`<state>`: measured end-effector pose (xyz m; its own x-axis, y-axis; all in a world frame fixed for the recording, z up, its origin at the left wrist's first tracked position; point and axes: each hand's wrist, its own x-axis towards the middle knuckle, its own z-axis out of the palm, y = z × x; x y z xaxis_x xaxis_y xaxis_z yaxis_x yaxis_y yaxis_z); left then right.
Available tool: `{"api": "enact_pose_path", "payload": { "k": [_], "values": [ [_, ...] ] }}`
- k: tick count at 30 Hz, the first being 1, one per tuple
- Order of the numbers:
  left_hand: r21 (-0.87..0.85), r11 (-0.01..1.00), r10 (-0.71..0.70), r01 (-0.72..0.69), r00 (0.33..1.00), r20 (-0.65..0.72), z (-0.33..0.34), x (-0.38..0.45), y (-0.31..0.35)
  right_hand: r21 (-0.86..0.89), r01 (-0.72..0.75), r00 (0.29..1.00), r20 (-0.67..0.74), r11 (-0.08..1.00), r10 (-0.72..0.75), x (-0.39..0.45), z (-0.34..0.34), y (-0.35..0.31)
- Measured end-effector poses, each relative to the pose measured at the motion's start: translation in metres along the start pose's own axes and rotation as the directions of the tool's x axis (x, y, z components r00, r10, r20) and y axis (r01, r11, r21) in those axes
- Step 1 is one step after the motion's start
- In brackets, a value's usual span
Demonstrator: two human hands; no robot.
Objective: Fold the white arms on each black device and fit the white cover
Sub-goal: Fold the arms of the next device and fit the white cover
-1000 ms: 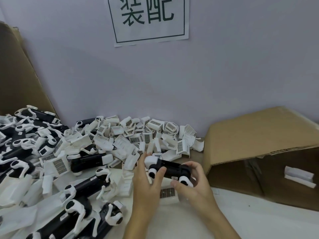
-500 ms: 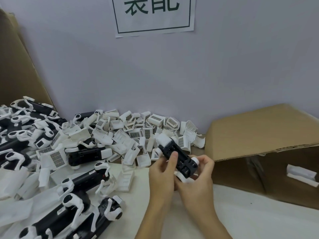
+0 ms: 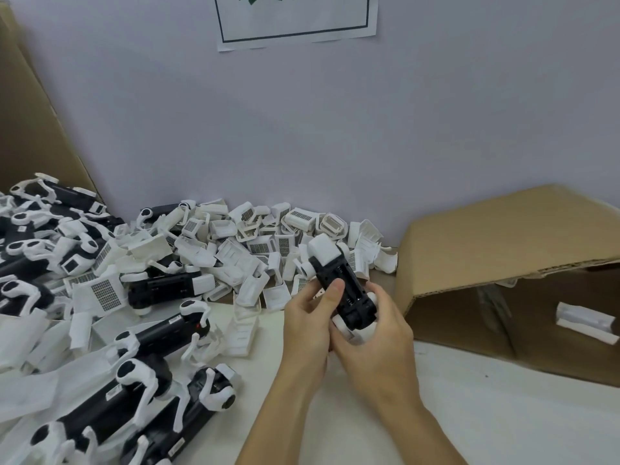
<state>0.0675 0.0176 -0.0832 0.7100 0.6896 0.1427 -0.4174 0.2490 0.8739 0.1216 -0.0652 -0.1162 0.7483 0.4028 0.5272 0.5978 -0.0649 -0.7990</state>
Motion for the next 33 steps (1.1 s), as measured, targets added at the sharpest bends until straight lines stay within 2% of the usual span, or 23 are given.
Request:
{"api": "enact_pose_path", "payload": {
  "k": [4,8,16,19,23,27,30,33],
  "values": [
    [0.084,0.996,-0.009,0.005,0.999,0.046,-0.001,0.0,0.0,0.004,-0.003,0.999,-0.048,1.0,0.003,0.002,-0.001,-0.004],
    [0.079,0.997,-0.023,0.019,0.999,0.049,0.001,-0.002,0.003,0.018,0.029,0.996,-0.08,0.999,-0.027,0.001,-0.001,-0.004],
    [0.141,0.99,0.008,-0.013,0.999,0.035,0.0,0.0,0.006,0.077,-0.017,0.999,-0.036,0.997,0.02,0.002,0.0,0.001],
    [0.158,0.986,0.051,-0.06,0.997,0.059,0.0,0.002,0.007,0.096,-0.073,0.996,0.051,0.993,0.068,0.002,0.001,0.006],
    [0.223,0.968,0.096,-0.113,0.992,0.084,-0.002,0.002,0.004,0.115,-0.018,0.997,0.075,0.993,0.009,0.002,0.0,0.005],
    [0.409,0.884,0.18,-0.228,0.972,0.153,-0.009,0.004,-0.002,0.257,-0.021,1.0,-0.001,0.966,0.023,0.003,-0.003,0.005],
    [0.57,0.747,0.231,-0.342,0.938,0.259,-0.011,0.004,-0.009,0.326,-0.048,0.997,-0.043,0.944,0.066,0.004,-0.004,0.003],
    [0.645,0.648,0.245,-0.405,0.912,0.328,-0.012,0.004,-0.013,0.372,-0.107,0.985,-0.089,0.922,0.151,0.007,-0.004,0.006]
  ]
}}
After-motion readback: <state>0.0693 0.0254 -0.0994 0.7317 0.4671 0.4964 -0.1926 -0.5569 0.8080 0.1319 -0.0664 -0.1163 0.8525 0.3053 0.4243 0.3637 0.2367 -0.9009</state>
